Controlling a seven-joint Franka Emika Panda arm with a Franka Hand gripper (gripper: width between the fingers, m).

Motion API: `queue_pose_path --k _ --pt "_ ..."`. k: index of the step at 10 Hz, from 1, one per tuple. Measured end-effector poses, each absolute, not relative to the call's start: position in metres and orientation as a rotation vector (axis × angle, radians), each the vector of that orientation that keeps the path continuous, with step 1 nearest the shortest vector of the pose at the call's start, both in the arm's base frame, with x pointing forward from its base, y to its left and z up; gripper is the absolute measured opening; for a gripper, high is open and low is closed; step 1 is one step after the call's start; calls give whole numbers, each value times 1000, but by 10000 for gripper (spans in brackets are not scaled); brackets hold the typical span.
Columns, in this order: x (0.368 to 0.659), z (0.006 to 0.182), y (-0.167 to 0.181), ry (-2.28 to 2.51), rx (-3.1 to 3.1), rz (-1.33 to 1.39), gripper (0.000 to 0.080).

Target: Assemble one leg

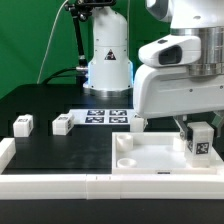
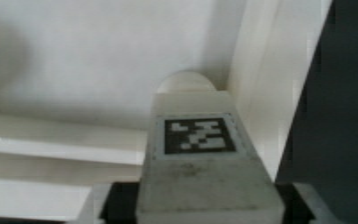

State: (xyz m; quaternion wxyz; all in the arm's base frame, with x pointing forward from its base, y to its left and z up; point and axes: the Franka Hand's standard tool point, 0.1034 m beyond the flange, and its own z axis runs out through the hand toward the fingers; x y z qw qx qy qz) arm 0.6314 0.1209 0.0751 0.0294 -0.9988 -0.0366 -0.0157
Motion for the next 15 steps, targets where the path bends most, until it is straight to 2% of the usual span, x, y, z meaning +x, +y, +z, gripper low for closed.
queue_pose_path --k 6,8,11,12,13,14,15 --pt "629 72 121 1173 -2822 -1 294" --pt "630 72 121 1392 -2700 26 294" --pt "630 72 122 1445 -2664 36 294" --pt "630 72 122 1383 -2696 32 472" --pt "630 73 123 1326 -2724 30 587" --pt "627 74 124 1153 -2818 56 587" --pt "629 74 124 990 -2877 38 637"
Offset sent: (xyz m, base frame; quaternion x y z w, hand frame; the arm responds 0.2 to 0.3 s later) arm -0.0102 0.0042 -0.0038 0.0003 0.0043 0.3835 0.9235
